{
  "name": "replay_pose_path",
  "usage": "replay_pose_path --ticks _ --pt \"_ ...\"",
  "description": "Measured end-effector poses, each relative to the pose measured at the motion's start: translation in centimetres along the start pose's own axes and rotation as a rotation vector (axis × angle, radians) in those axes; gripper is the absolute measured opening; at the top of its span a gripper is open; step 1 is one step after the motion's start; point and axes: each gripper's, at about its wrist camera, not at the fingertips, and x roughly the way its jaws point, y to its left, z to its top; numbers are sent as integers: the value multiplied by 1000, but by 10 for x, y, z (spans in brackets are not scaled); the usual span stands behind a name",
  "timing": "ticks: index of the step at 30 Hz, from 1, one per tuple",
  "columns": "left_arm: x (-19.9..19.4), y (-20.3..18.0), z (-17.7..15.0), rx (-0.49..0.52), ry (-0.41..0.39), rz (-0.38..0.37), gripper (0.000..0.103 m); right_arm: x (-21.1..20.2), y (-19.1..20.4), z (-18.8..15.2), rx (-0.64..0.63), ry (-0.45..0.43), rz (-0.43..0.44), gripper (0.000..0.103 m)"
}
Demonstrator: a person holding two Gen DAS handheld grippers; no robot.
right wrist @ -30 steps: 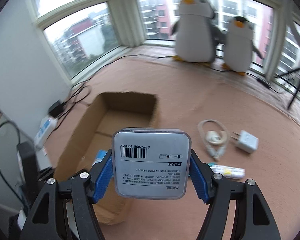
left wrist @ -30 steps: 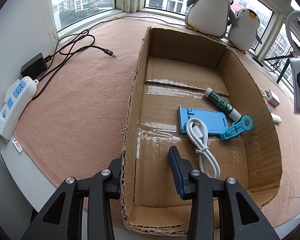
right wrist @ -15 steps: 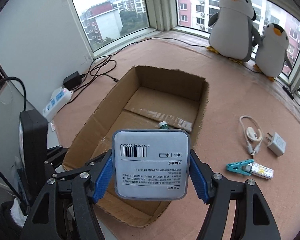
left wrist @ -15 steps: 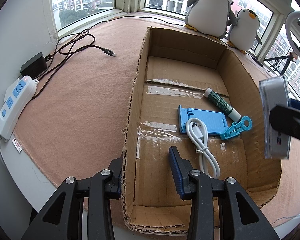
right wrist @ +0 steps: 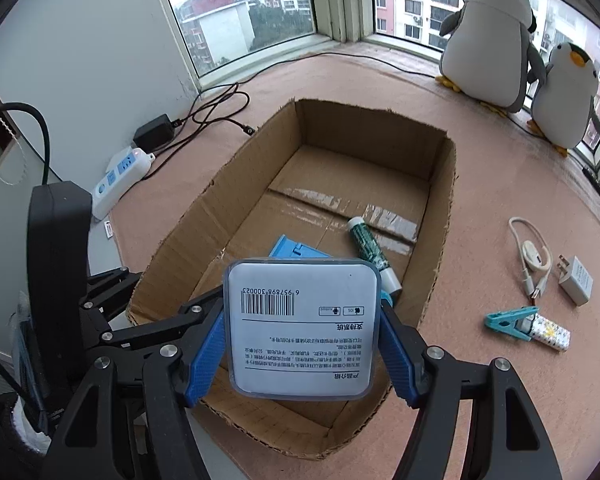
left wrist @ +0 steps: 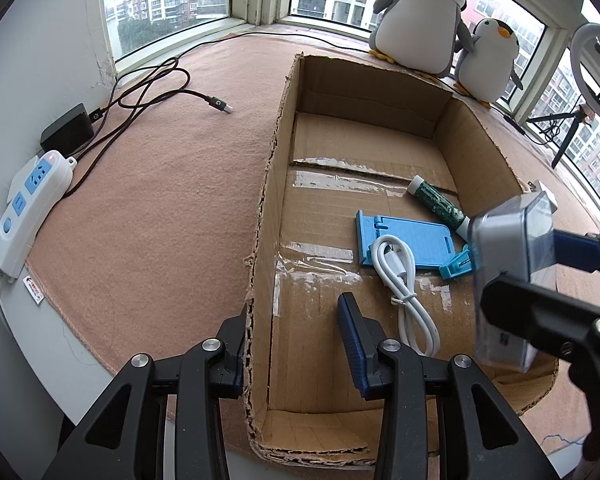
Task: Organize rigid objects
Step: 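Lift the grey power bank, carry it into the box and release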
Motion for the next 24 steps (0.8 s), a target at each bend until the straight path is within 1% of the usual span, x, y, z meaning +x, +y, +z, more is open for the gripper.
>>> replay_pose_path --ticks 2,8,17,21,24 --pt "0 0 0 1 0 0 41 2 -1 -1 7 9 8 67" --pt "0 -2 -1 1 0 1 41 -6 -3 1 8 -19 5 69" --pt "0 -1 0 2 0 1 41 -14 -4 1 20 -33 20 69" --pt "0 -1 -1 1 0 0 41 -28 -18 -3 72 -66 57 69" --pt "0 -1 -1 3 0 2 41 -41 -35 -7 121 -94 60 69"
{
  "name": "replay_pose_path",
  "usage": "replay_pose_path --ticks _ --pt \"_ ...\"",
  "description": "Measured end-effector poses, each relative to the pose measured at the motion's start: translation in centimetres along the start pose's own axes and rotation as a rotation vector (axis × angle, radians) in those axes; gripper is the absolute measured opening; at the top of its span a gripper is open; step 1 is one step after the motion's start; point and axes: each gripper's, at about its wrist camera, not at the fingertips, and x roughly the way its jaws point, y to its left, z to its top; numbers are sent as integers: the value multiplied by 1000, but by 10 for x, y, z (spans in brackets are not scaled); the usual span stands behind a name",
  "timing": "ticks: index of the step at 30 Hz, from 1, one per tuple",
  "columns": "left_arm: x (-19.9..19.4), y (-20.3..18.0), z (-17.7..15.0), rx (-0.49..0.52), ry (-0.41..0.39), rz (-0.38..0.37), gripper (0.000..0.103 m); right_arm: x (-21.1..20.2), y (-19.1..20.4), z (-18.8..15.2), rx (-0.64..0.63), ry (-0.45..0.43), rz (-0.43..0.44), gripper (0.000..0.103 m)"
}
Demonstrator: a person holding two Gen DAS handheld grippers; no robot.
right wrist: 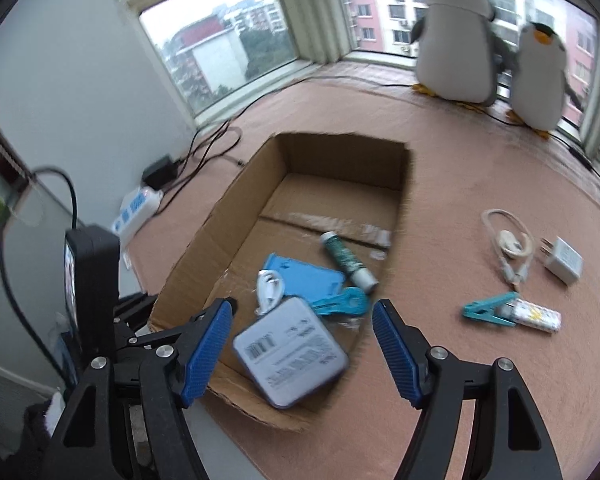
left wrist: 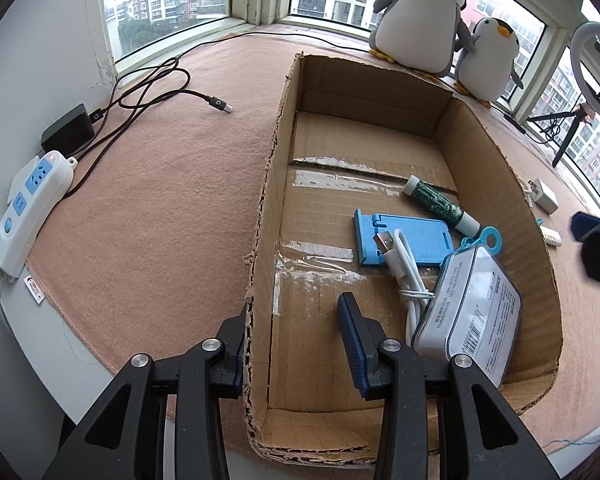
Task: Organize rigid objects
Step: 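Lift the grey power bank, carry it into the box and release, then move the right gripper to the patterned cylinder and close on it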
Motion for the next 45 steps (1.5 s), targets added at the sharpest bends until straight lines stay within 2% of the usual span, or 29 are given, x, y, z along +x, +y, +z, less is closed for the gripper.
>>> replay_pose_path --ticks 9,17,23,28,32,36,40,45 --pt "0 0 0 1 -1 6 41 -35 -94 -8 150 -42 -21 69" --pt "-1 -2 -1 5 0 17 41 -31 -167 -11 208 6 -43 69" --pt "-1 -3 -1 6 1 24 41 -16 -182 -4 150 49 -76 69" --pt "-1 -3 0 5 2 23 41 3 -190 2 134 96 -49 69" --pt "-1 -3 -1 7 2 24 41 12 -202 5 164 104 -22 68" --pt "-1 -3 -1 6 1 25 43 20 -218 5 229 115 21 61" --pt "0 -1 0 4 1 26 46 25 -232 1 281 126 59 61" --pt "1 0 0 8 0 29 46 28 -241 -7 314 149 92 54"
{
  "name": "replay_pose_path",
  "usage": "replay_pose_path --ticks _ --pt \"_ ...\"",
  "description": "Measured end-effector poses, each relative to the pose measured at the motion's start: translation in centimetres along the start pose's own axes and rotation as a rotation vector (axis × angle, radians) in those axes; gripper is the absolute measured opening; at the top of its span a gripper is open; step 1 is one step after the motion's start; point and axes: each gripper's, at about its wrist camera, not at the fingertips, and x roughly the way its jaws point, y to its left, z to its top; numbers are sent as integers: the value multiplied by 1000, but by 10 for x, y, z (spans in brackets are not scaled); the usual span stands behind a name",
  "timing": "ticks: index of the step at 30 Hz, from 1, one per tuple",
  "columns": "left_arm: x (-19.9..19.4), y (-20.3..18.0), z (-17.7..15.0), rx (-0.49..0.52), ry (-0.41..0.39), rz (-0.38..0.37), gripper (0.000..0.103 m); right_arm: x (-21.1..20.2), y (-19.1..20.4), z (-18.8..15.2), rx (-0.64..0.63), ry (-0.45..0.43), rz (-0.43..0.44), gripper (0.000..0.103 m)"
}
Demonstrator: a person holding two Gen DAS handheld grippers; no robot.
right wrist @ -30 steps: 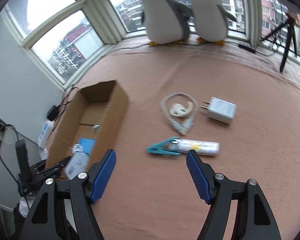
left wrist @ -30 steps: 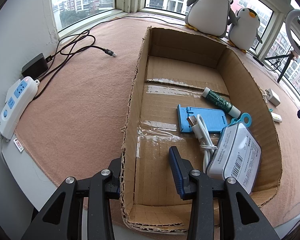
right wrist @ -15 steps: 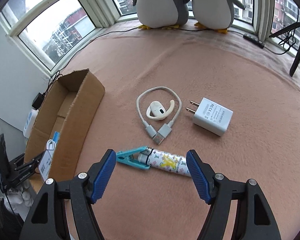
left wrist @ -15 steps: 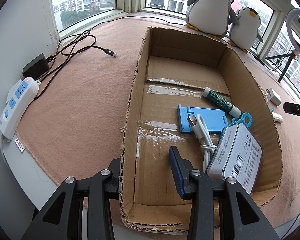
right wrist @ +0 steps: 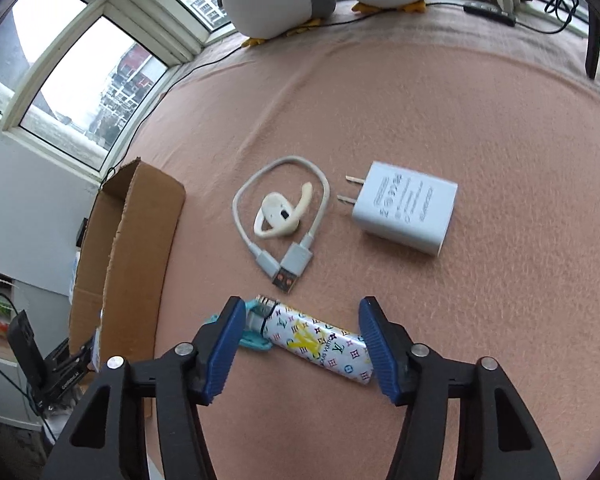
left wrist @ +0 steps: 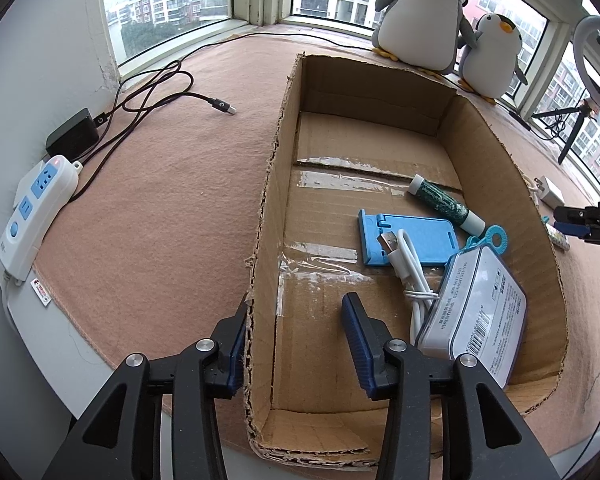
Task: Organize rigid objects
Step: 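Move the right gripper to the patterned cylinder and close on it, then lift the patterned cylinder, carry it into the box and release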
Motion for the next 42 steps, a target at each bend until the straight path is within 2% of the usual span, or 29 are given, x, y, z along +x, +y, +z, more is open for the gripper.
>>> replay_pose_path --ticks 3,7,10,12,16,29,35,42 --pt "0 0 0 0 0 0 46 -3 2 -5 -14 17 8 54" --pt "0 0 0 0 0 0 46 -3 13 -16 -90 46 -33 54" --pt "0 0 0 0 0 0 46 1 32 -26 -213 60 -142 49" --pt "0 0 0 -2 1 -1 46 7 49 -34 -321 68 -256 44" --pt "0 1 0 -2 1 -1 46 14 65 -39 -421 73 -353 37" --pt "-1 -1 0 -4 2 -3 46 20 64 -31 -424 66 -360 23" --pt "-1 -2 0 -5 2 -3 46 14 62 -40 -393 53 -354 21" --pt "-1 -1 0 -3 2 -3 46 7 54 -49 -307 6 -309 21"
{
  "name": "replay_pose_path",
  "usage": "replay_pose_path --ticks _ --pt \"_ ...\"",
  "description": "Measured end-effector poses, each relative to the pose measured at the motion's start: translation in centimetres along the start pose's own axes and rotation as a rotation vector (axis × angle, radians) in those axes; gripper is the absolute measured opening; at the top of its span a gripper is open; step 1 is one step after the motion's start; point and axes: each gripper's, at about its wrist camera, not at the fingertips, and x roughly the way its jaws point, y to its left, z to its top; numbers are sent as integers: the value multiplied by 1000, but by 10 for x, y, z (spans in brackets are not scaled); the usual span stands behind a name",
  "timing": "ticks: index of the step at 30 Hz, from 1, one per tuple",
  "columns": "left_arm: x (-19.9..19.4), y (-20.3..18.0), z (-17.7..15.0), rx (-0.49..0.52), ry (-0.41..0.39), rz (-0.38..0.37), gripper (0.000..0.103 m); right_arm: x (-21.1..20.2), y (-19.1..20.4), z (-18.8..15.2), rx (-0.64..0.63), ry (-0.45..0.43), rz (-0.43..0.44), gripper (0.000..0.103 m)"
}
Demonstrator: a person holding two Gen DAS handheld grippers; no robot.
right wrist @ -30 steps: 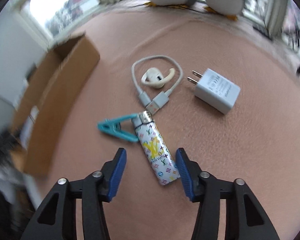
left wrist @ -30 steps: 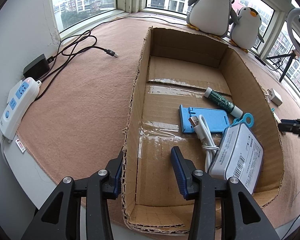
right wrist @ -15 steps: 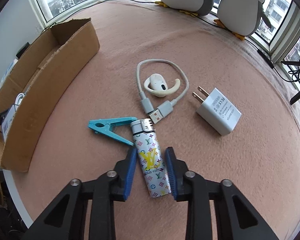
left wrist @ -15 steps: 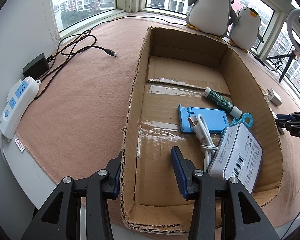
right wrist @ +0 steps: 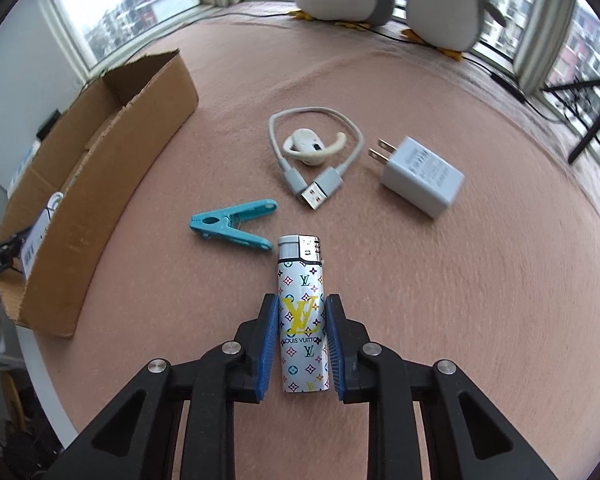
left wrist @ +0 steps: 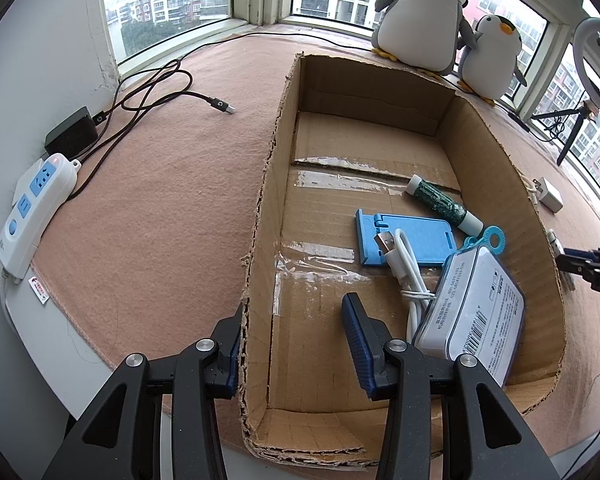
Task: Organize rigid objects
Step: 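Lift the patterned cylinder, carry it into the box and release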
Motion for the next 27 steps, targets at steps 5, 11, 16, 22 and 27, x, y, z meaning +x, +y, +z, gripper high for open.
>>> replay_pose_path --ticks 5,11,16,22,27 --pt "-1 -4 0 4 1 0 46 -6 -2 -2 30 -26 -7 21" --pt "-1 -5 0 4 0 0 46 -28 5 5 33 -82 2 21" --pt "-1 -5 0 4 1 -1 46 -48 29 19 -8 -135 28 21" --pt "-1 -6 0 3 1 -2 46 -63 68 36 -64 -185 89 21" --pt "0 -5 0 3 1 -2 46 -63 100 55 -102 -210 134 21"
